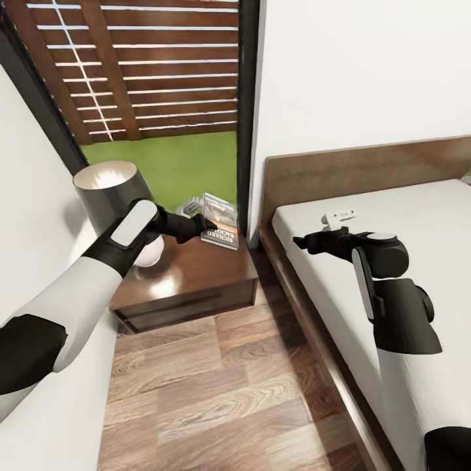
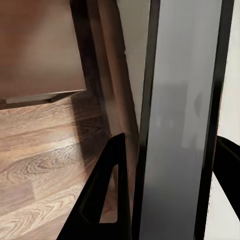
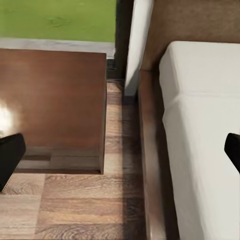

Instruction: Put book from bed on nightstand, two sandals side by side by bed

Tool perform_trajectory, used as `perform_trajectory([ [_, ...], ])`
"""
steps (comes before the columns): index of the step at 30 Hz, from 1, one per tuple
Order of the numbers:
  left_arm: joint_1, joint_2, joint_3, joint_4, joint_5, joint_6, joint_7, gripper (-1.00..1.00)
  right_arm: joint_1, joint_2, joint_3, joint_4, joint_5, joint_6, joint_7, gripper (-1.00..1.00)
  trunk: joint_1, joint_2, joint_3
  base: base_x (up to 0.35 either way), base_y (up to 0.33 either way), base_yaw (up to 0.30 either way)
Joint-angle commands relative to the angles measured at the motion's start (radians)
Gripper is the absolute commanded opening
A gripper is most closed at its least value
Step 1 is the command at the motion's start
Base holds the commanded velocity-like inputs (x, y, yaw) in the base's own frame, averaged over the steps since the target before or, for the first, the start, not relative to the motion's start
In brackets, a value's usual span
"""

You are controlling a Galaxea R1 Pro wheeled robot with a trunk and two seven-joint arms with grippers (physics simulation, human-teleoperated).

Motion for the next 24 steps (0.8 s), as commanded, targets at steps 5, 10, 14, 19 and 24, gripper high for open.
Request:
perform_trajectory([
  [5,0.0,0.0,-0.004,-0.001,0.014,-0.002,0.009,-1.0,-0.001,-0.001,-0.001,-0.001,0.01,0.004,0.008,1.0,0.0,0.0,-0.001,0.0,0.0,0.277],
  [10,0.0,0.0,-0.003,-0.001,0.014,-0.004,0.009,-1.0,-0.001,-0.001,-0.003,-0.001,0.01,0.004,0.008,1.0,0.0,0.0,-0.001,0.0,0.0,0.276],
  [14,0.004,0.0,-0.003,-0.002,0.012,-0.005,0.01,-1.0,-0.001,-0.002,-0.006,-0.001,0.009,0.004,0.009,1.0,0.0,0.0,-0.001,0.0,0.0,0.188],
  [19,0.011,-0.001,-0.003,-0.002,0.014,-0.005,0.016,-1.0,-0.001,-0.002,-0.007,-0.001,0.009,0.004,0.009,1.0,0.0,0.0,-0.001,0.0,0.0,0.092],
  [24,0.015,-0.004,-0.003,-0.001,0.014,-0.005,0.04,-1.0,-0.001,-0.003,-0.008,-0.001,0.009,0.004,0.008,1.0,0.0,0.0,-0.001,0.083,-0.059,0.038],
])
